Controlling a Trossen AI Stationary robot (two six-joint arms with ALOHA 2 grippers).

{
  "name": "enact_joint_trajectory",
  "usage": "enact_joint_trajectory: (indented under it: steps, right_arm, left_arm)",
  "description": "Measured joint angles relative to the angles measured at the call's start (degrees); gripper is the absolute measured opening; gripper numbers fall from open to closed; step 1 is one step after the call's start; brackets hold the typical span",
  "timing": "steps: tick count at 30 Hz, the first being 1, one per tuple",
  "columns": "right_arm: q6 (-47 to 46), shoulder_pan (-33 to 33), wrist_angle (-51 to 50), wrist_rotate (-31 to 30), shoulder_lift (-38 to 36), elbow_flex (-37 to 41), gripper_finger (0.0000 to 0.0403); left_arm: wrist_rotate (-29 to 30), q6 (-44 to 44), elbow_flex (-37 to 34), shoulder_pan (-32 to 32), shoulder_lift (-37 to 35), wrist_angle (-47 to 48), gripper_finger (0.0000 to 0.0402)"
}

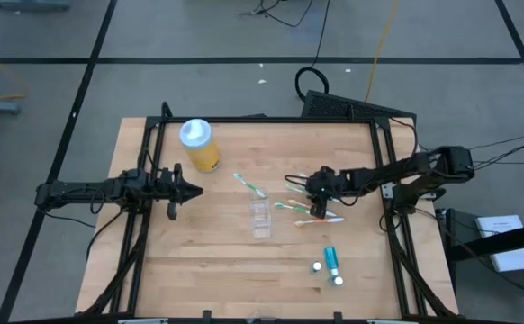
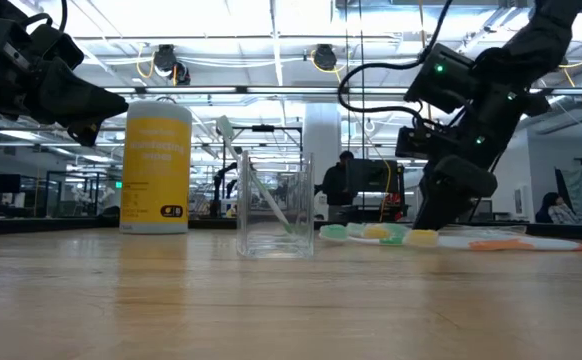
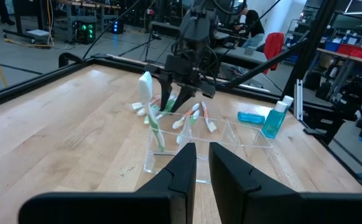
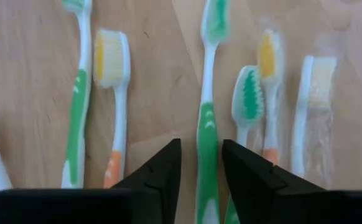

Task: Pick & Place toothbrushing station
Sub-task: Put the green toothbrush into the transparent organizer

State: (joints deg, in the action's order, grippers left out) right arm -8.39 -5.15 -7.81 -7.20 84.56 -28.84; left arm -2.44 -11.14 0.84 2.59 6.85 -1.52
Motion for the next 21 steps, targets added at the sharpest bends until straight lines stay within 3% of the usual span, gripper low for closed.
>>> enact_joint_trajectory:
  steps: [13,21]
  right_arm:
    - [-2.73,-0.09,-9.92,4.84,-0.31,-0.2,0.0103]
    - [-1.67,-0.15,-9.84,4.5,-0.29,-0.2,0.0039]
  left_arm:
    - [0.0,0.01,0.0,0.01,0.0,0.0,0.0049]
    - [-0.01,0.01,0.0,0.0,0.0,0.0,0.0049]
